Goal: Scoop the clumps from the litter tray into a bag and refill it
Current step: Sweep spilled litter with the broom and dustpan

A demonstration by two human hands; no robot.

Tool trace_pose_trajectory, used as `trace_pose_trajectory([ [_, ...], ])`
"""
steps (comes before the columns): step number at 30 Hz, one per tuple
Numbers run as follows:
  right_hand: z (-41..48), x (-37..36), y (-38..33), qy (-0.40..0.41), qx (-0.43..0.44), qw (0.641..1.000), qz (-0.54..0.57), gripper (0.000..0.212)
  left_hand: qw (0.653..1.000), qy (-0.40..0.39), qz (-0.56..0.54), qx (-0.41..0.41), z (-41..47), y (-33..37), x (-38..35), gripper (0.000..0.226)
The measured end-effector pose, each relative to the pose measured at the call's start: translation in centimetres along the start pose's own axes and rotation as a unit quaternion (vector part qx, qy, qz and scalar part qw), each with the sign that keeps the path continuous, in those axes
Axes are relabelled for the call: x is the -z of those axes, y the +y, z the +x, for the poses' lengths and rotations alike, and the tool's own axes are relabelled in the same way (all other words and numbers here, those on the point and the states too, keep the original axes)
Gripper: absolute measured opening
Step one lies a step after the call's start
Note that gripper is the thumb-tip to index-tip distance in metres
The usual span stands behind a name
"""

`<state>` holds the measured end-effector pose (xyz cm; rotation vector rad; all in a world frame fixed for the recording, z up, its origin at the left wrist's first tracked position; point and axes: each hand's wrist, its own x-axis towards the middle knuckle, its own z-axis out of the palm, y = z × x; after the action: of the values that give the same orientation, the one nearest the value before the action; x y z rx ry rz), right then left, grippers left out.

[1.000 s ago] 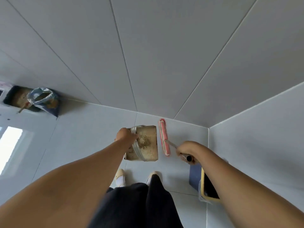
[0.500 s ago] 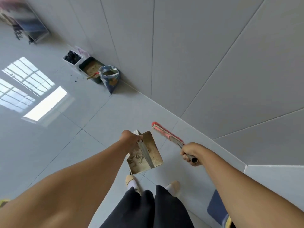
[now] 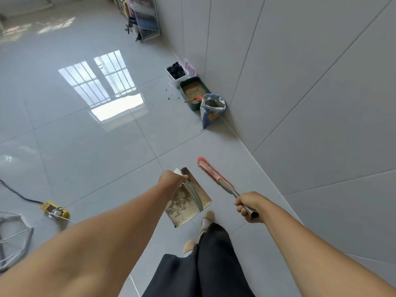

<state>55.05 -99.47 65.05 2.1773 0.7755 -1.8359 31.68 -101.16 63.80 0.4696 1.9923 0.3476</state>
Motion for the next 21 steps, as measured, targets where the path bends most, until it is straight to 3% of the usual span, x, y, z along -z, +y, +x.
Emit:
trace_pose_trajectory([
  [10, 5.1, -4.1, -18.1, -0.024, -0.005, 0.995, -0.097, 0.009, 0.992, 0.065, -0.101, 0.038, 10.5, 6.7, 9.9, 0.038],
  [21, 7.9, -9.6, -36.3, -0.037, -0.008, 0.988, -0.147, 0.007, 0.986, 0.091, -0.133, 0.049, 20.6, 12.9, 21.3, 0.036],
])
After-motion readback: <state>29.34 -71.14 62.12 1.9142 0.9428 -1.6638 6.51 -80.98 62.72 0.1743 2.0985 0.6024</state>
